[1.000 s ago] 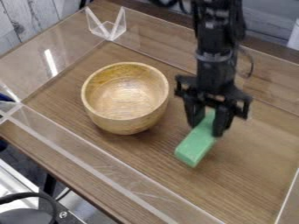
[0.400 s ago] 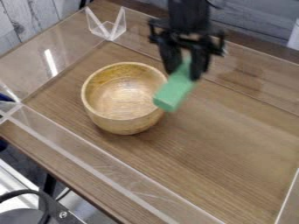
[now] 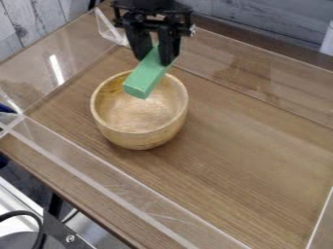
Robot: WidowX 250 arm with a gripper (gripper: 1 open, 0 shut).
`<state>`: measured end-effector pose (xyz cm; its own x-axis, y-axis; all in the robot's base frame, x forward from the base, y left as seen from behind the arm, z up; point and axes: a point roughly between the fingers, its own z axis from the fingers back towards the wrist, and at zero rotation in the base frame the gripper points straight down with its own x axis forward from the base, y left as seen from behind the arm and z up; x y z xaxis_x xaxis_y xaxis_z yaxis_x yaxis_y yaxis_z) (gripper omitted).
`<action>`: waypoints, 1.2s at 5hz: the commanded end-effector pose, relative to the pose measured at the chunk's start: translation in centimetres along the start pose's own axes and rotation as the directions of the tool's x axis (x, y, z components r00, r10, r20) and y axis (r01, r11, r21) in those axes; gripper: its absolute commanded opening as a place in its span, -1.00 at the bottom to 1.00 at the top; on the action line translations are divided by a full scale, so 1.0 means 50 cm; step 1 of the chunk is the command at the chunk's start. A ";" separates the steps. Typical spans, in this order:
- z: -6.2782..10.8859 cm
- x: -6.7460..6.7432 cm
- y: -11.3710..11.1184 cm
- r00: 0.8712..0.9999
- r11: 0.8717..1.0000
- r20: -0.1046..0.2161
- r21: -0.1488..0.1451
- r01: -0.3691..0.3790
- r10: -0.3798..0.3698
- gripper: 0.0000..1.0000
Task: Put the green block in the brown bowl
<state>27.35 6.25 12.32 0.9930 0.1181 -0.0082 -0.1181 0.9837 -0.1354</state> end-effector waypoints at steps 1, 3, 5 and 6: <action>0.010 -0.002 0.021 0.998 0.999 0.057 0.046 0.021 -0.023 -1.00; -0.058 -0.032 0.043 0.998 0.995 0.039 0.091 0.042 -0.046 -1.00; -0.074 -0.037 0.055 0.999 0.994 0.026 0.101 0.037 -0.040 -1.00; -0.077 -0.038 0.056 0.999 0.994 0.020 0.102 0.035 -0.037 -1.00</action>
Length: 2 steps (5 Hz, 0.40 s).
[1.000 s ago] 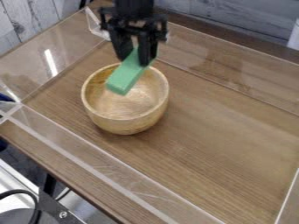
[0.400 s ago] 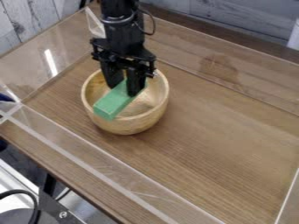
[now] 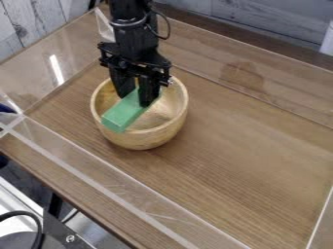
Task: Put the green block in the brown bowl
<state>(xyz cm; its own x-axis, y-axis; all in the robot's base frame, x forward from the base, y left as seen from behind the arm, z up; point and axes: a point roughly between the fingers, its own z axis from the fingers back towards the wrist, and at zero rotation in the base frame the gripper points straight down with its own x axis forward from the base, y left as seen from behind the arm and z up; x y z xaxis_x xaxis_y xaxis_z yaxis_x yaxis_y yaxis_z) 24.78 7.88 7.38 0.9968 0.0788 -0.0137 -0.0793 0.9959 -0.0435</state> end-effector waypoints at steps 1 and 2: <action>0.011 0.007 0.007 1.000 1.000 0.024 0.012 -0.006 0.006 -1.00; 0.008 0.006 0.007 1.000 1.000 0.017 0.012 -0.008 0.008 -1.00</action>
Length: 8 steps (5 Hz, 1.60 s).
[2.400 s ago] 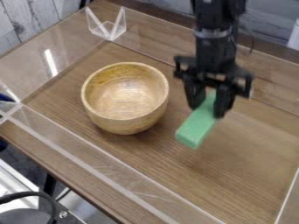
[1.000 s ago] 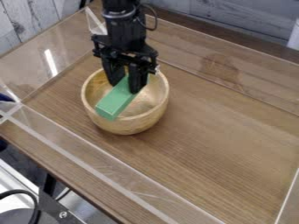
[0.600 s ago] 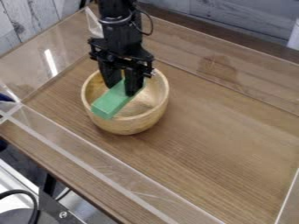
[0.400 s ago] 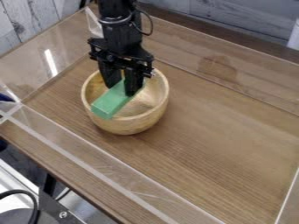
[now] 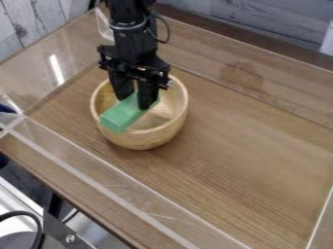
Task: Put the green block in the brown bowl
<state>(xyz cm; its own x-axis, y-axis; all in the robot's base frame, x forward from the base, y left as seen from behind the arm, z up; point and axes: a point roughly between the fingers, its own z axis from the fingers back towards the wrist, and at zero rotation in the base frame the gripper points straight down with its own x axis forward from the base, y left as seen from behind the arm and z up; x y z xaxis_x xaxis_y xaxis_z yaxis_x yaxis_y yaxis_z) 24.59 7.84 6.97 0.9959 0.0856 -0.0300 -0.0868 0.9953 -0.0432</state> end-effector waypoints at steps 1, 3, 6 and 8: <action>0.014 0.009 0.007 1.000 1.000 0.027 0.012 -0.003 0.003 -1.00; 0.011 0.009 0.006 1.000 1.000 0.016 0.007 -0.009 0.009 -1.00; 0.076 0.021 -0.012 0.999 1.000 0.053 0.004 -0.003 0.003 1.00; 0.156 0.050 -0.054 0.995 1.000 0.099 0.012 0.021 -0.022 1.00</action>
<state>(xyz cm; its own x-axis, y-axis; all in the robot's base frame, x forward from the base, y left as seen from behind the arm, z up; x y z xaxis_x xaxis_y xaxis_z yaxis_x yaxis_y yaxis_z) 26.80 5.54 12.57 0.9977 0.0669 -0.0126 -0.0674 0.9967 -0.0451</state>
